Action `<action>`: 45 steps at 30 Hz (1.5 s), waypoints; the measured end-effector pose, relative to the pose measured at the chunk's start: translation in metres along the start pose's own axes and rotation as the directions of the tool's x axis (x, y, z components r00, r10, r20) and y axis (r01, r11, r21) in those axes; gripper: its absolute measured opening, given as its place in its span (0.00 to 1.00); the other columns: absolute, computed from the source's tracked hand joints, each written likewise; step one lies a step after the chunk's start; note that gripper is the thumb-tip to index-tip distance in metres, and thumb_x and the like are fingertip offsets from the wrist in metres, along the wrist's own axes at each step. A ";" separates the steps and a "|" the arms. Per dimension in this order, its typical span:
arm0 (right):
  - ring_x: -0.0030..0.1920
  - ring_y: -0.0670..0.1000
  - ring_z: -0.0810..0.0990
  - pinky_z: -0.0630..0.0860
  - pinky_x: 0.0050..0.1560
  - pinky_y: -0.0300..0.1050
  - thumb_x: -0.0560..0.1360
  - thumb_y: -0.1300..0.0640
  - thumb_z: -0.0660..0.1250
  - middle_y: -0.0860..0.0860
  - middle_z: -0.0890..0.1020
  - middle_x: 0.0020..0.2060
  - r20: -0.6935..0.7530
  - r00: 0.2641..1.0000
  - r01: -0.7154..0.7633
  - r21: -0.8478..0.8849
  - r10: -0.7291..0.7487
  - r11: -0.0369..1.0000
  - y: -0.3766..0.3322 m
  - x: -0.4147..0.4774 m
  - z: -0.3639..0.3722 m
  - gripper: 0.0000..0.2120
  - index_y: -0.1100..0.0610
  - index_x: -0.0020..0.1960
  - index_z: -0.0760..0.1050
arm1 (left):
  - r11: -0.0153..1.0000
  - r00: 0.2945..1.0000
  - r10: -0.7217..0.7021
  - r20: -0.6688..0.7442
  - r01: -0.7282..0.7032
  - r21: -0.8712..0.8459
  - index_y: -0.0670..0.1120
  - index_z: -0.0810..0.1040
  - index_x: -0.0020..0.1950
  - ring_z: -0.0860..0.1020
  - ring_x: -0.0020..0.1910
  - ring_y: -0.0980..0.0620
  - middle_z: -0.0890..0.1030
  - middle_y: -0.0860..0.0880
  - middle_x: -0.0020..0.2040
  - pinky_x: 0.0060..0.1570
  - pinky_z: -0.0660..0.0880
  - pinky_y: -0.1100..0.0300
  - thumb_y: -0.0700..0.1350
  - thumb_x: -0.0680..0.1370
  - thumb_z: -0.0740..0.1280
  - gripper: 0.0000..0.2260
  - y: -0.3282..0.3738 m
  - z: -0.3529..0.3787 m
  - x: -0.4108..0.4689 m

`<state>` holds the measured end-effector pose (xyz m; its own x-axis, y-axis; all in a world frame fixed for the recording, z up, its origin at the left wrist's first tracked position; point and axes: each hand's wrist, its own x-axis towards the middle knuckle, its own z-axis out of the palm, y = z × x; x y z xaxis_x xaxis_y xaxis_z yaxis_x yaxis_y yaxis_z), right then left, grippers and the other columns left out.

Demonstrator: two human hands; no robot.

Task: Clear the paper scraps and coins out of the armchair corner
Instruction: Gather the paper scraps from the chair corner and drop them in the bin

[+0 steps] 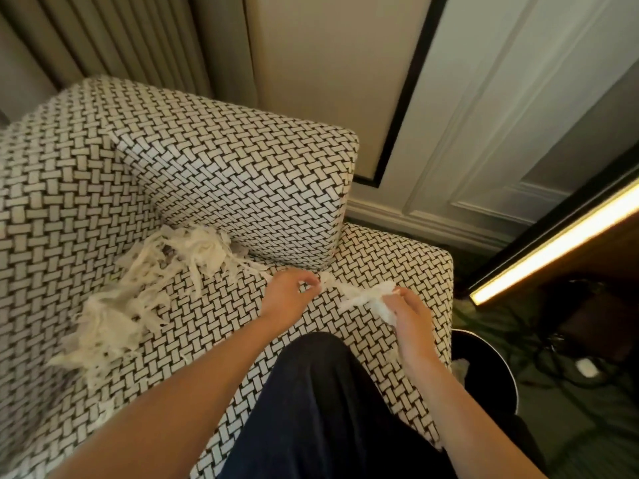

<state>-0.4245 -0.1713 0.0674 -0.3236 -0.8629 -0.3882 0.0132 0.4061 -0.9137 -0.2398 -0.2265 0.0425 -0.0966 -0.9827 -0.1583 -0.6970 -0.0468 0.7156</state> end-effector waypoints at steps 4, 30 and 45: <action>0.53 0.59 0.78 0.71 0.61 0.62 0.73 0.56 0.64 0.53 0.82 0.47 -0.024 1.000 0.017 0.027 -0.017 0.999 0.001 -0.005 -0.052 0.06 0.54 0.47 0.79 | 0.993 0.986 0.099 0.131 -0.089 -0.080 0.48 0.81 0.52 0.75 0.42 0.63 0.80 0.55 0.50 0.44 0.69 0.72 0.47 0.77 0.67 0.07 0.044 0.009 -0.007; 0.57 0.57 0.76 0.76 0.52 0.50 0.78 0.56 0.64 0.56 0.75 0.60 -0.162 0.839 -0.477 0.238 0.519 0.846 0.076 0.007 -0.233 0.16 0.54 0.65 0.70 | 0.979 0.783 0.179 0.596 -0.202 -0.029 0.47 0.73 0.67 0.76 0.59 0.53 0.79 0.50 0.60 0.60 0.72 0.58 0.47 0.79 0.64 0.17 0.193 0.181 -0.039; 0.56 0.55 0.78 0.74 0.58 0.52 0.79 0.51 0.62 0.55 0.77 0.61 -0.040 0.925 -0.363 0.200 0.378 0.910 0.026 -0.011 -0.204 0.19 0.56 0.67 0.69 | 0.982 0.831 0.188 0.524 -0.165 -0.091 0.49 0.75 0.64 0.73 0.62 0.55 0.76 0.51 0.64 0.59 0.68 0.61 0.47 0.80 0.61 0.13 0.163 0.098 -0.025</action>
<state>-0.6132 -0.0898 0.0727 -0.3324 -0.6325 -0.6997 0.3185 0.6230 -0.7145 -0.4211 -0.1922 0.0963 -0.5834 -0.7314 -0.3532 -0.6037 0.0996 0.7910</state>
